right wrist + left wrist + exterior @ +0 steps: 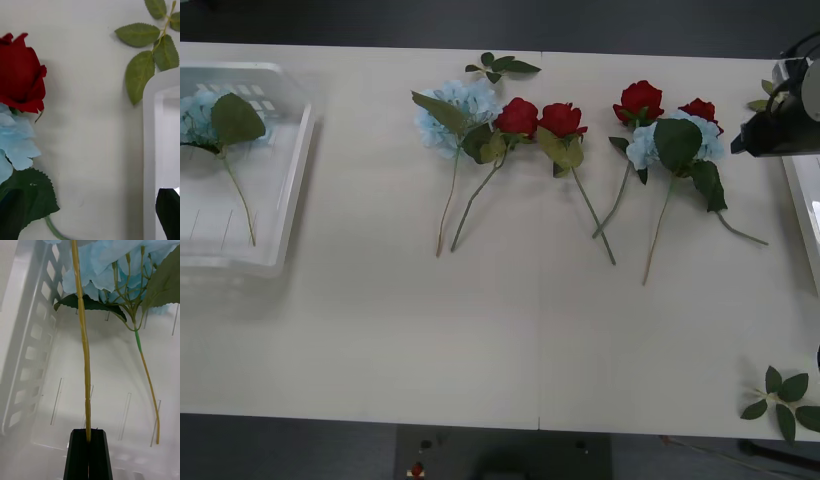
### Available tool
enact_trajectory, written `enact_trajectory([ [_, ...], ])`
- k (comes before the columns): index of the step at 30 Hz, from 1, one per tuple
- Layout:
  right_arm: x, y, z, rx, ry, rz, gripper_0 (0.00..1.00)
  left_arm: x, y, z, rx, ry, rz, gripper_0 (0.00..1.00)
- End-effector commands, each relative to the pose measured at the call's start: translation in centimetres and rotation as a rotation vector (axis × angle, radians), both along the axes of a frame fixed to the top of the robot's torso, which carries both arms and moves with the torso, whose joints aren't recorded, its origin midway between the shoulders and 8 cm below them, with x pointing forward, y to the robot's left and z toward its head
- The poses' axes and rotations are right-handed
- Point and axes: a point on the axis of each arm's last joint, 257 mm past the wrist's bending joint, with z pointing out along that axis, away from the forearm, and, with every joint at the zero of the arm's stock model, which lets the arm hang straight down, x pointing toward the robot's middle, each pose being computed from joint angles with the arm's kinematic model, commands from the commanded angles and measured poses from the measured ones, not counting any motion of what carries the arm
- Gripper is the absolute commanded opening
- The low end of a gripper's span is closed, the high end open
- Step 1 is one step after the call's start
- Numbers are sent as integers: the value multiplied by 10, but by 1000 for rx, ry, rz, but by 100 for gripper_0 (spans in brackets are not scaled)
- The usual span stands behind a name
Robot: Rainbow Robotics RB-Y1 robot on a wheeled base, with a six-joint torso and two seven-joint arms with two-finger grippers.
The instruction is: Put the red flowers into the right box and the blue flowers into the left box
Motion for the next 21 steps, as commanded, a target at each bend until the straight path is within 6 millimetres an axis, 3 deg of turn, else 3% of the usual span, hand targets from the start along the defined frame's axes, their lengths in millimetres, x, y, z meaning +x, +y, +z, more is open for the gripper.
enact_trajectory([
  [1,4,2,-4,26,-39,-24,100,7,8,11,61,-18,7,0],
  [7,3,2,-27,-28,-40,-18,100,9,3,9,74,-12,-10,0],
  [8,2,3,-29,-23,-42,-19,100,9,2,8,74,-12,-14,26],
  [9,3,6,-31,-16,-48,-17,100,10,0,7,74,-12,-18,61],
  [10,5,9,-31,-13,-56,-13,100,10,-1,7,75,-14,-21,78],
  [12,8,13,-33,-13,-65,-7,100,11,-3,8,82,-14,-29,93],
  [16,12,25,-36,-11,-76,1,100,12,-5,8,89,-16,-40,100],
  [21,28,67,-40,47,-134,47,100,11,-5,7,98,-13,-48,99],
])
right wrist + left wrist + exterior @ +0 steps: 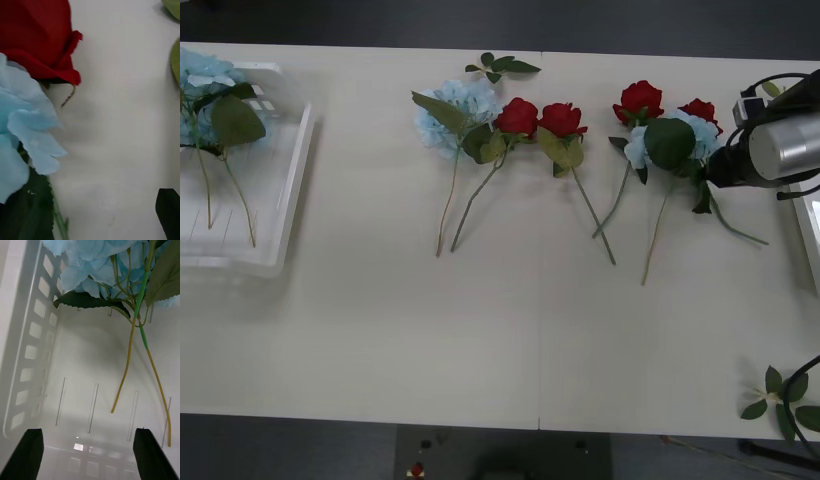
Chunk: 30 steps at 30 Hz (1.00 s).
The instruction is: Put the red flowers into the right box and the blue flowers into the left box
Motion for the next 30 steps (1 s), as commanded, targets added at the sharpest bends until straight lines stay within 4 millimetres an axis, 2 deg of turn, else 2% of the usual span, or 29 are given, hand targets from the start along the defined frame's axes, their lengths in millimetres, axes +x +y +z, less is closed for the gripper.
enact_trajectory([
  [1,22,40,13,76,-84,20,100,10,-5,16,40,-25,-37,100],
  [3,27,58,12,95,-104,40,100,10,-5,16,45,-24,-40,99],
  [8,33,83,11,131,-134,68,100,11,-6,17,50,-26,-48,100],
  [13,36,80,13,105,-150,74,100,23,-34,34,49,-74,-116,100],
  [16,36,71,15,83,-152,64,100,31,-61,52,12,-118,-161,99],
  [19,36,59,14,57,-152,54,100,37,-88,59,-71,-156,-190,100],
  [24,32,33,12,15,-142,19,100,53,-153,79,-311,-276,-242,100],
  [30,26,20,2,9,-121,-12,100,60,-226,113,-522,-352,-326,100],
])
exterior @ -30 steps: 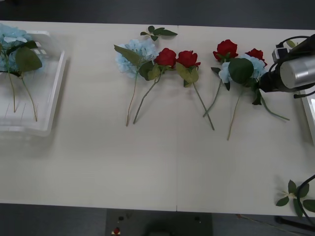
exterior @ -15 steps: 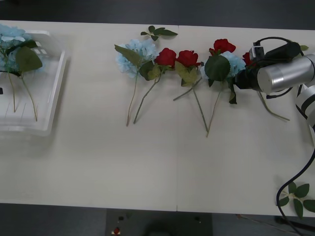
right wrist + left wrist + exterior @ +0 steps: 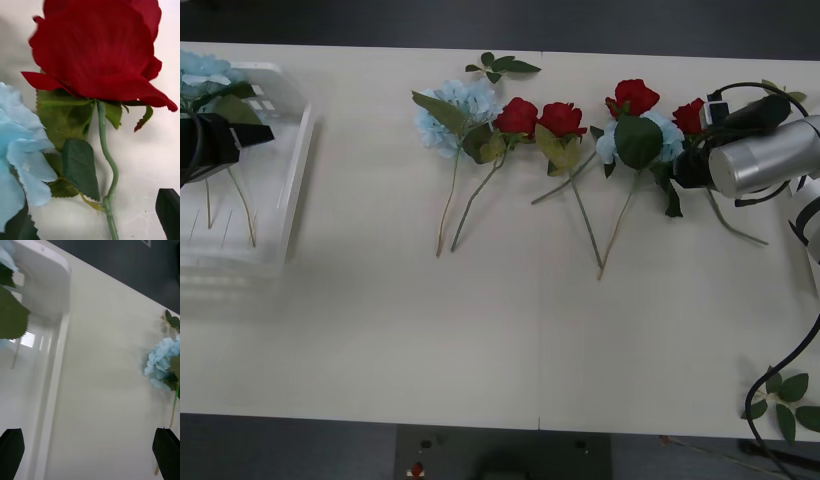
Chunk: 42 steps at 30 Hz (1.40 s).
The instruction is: Put the red flowers into the right box and the blue flowers into the left box
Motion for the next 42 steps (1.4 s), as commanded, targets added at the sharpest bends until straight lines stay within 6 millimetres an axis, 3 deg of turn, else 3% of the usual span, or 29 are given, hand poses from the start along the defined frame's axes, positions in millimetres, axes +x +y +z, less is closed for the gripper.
enact_trajectory([
  [1,4,-26,16,-10,-27,-49,100,15,-50,56,-64,-128,-94,99],
  [5,-1,-34,9,-3,-11,-75,100,27,-89,77,-115,-190,-138,100],
  [12,-10,-48,-5,14,17,-121,100,43,-139,88,-98,-251,-191,100],
  [24,-26,-49,-31,157,70,-198,100,72,-185,63,-14,-211,-225,100],
  [33,-42,-30,-58,319,118,-235,100,98,-243,42,15,-187,-251,100],
  [34,-43,-30,-60,317,120,-232,96,101,-249,39,23,-183,-254,100],
  [35,-43,-30,-59,316,120,-230,60,103,-252,37,28,-177,-255,100],
  [36,-43,-28,-60,315,122,-226,0,105,-257,32,40,-163,-259,100],
  [42,-47,-33,-65,242,138,-193,0,109,-267,12,86,-117,-271,100],
])
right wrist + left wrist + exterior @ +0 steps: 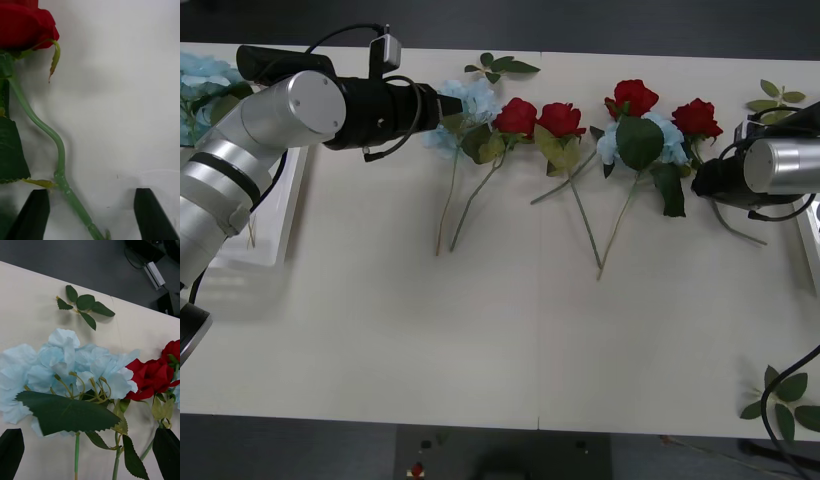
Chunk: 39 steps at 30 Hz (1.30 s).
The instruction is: Put the red flowers into the right box and the blue flowers into the left box
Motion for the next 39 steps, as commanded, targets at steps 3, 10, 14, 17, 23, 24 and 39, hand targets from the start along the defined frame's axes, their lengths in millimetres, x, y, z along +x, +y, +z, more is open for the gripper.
enact_trajectory([
  [3,-25,-11,-36,-87,77,37,0,9,-5,7,94,-26,-30,100],
  [10,-26,-26,-33,-170,83,66,0,-2,13,-24,238,83,-52,100],
  [14,-26,-30,-27,-169,87,66,0,-10,19,-32,262,133,-59,100],
  [17,-23,-28,-17,-166,82,76,0,-14,20,-38,286,148,-66,100],
  [23,-23,-30,8,-124,85,73,0,-17,10,-44,313,156,-81,100],
  [24,-23,-30,18,-107,84,74,0,-17,7,-42,312,154,-83,100],
  [39,-43,-29,175,-28,138,131,0,3,-34,-45,313,111,-55,100],
])
